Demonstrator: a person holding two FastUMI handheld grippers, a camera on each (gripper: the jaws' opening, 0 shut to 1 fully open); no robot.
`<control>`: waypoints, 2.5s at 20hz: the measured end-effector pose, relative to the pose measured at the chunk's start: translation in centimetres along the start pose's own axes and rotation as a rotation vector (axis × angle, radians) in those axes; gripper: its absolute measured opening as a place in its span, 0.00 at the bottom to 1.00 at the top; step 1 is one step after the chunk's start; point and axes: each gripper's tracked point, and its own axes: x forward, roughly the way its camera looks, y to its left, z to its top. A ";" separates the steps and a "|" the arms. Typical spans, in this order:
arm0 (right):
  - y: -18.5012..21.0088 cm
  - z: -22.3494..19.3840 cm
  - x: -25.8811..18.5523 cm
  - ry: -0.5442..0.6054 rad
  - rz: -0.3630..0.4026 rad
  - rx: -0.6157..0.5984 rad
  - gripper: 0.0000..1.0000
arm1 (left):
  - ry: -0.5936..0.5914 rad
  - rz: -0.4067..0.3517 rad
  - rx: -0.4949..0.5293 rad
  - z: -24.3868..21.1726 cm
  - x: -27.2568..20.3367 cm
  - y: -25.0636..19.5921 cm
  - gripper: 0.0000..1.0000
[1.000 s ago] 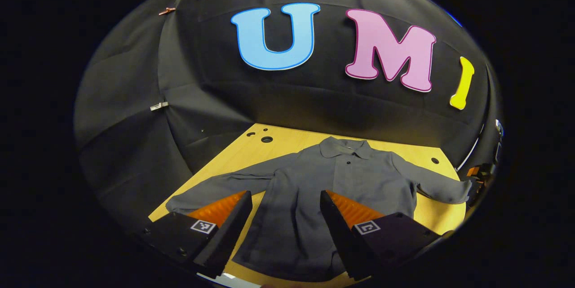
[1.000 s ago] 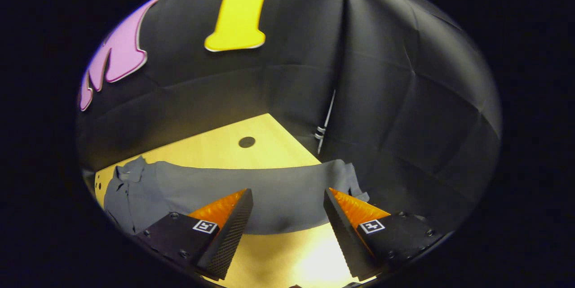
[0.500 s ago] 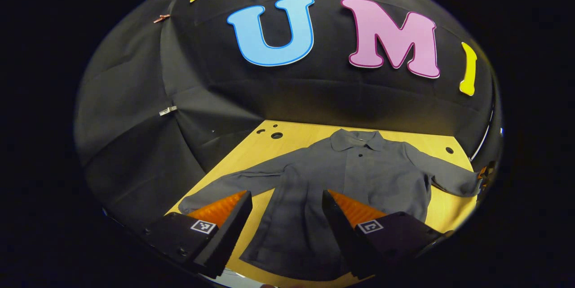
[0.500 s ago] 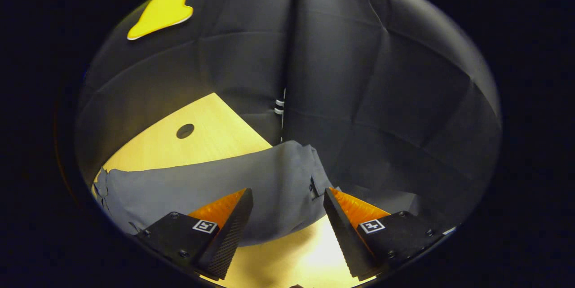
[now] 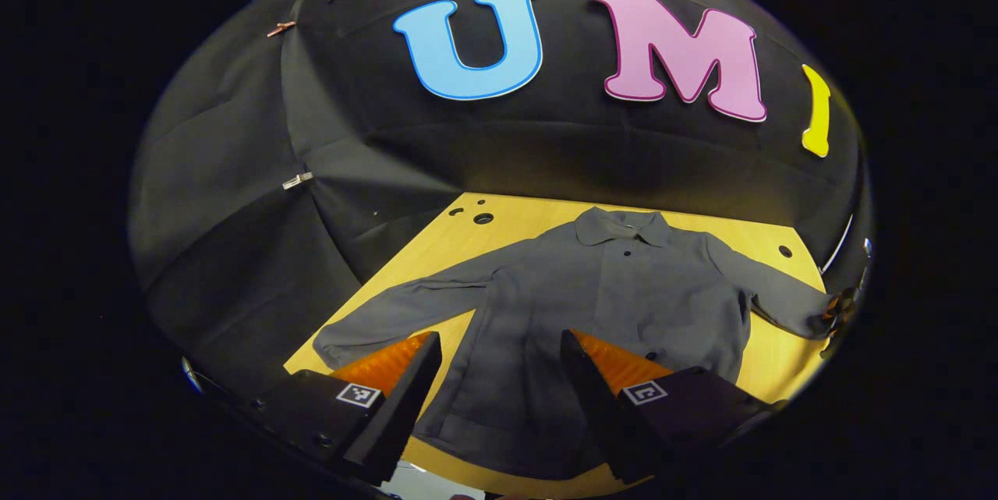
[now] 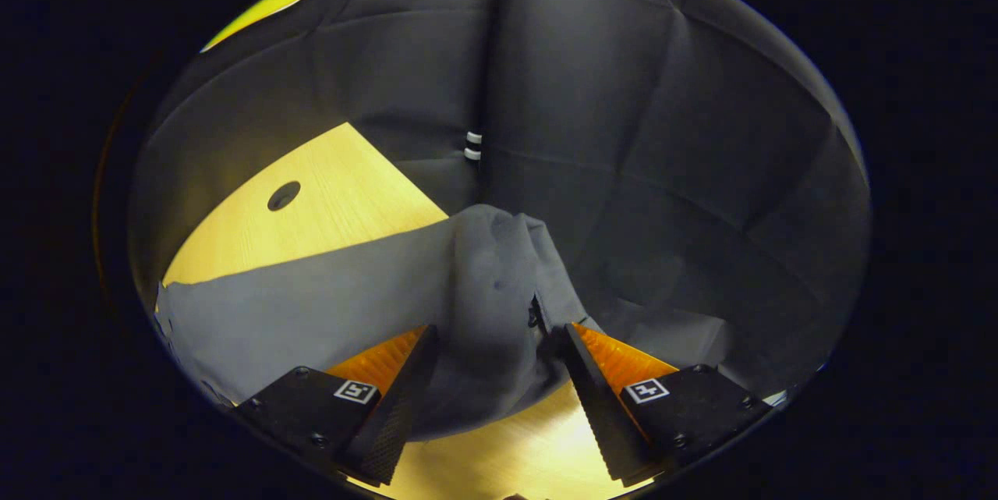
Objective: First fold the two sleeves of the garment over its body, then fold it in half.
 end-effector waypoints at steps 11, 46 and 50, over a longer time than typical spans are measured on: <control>2.8 -0.5 -0.4 -0.035 0.068 0.012 0.13 | -0.002 0.040 -0.047 -0.7 -0.7 1.5 0.97; 49.6 -4.2 -35.0 -0.328 0.766 -0.404 0.05 | -0.008 0.130 -0.230 -4.5 2.3 19.7 0.96; 55.7 -10.5 -38.3 -0.285 0.860 -0.471 0.05 | -0.004 0.154 -0.247 -4.9 3.2 22.1 0.96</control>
